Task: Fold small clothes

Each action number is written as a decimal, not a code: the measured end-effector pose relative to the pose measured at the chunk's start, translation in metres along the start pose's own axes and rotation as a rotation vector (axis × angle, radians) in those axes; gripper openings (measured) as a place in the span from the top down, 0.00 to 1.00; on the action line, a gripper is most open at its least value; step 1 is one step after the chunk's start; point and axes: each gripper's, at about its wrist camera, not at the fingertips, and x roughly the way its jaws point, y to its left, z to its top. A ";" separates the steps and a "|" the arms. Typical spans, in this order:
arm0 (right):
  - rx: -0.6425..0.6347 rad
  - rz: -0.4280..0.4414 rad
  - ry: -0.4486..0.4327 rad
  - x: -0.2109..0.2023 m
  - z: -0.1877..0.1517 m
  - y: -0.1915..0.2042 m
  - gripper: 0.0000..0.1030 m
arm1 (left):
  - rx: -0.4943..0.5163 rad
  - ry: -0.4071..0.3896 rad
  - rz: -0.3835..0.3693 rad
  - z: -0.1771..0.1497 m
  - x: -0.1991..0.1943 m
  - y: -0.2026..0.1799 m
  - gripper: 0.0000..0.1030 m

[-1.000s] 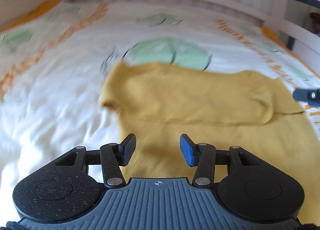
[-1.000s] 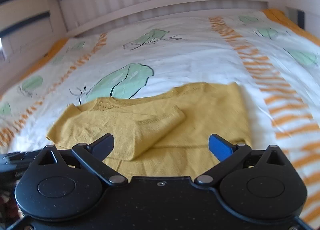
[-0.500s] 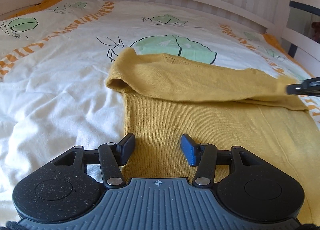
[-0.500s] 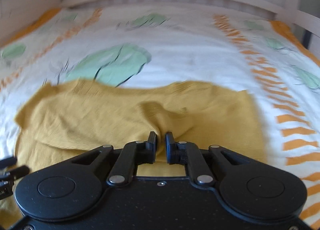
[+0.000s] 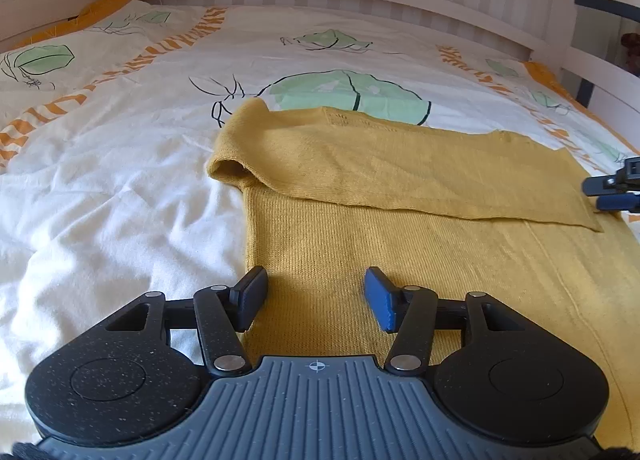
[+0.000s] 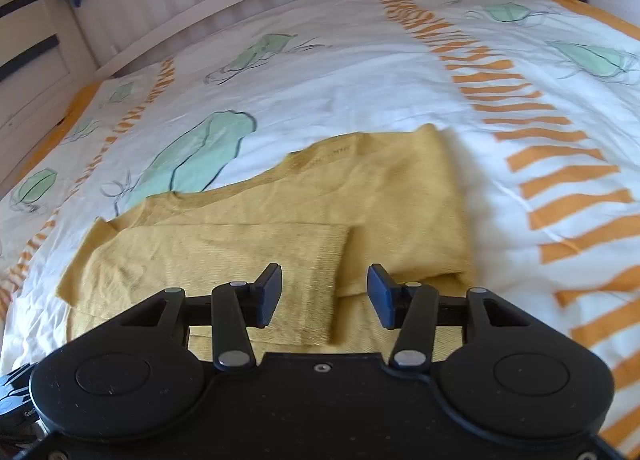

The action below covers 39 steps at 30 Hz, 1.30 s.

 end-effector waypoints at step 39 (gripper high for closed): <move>-0.146 -0.267 0.003 0.007 0.017 -0.030 0.40 | 0.005 0.000 -0.005 0.000 0.000 -0.002 0.45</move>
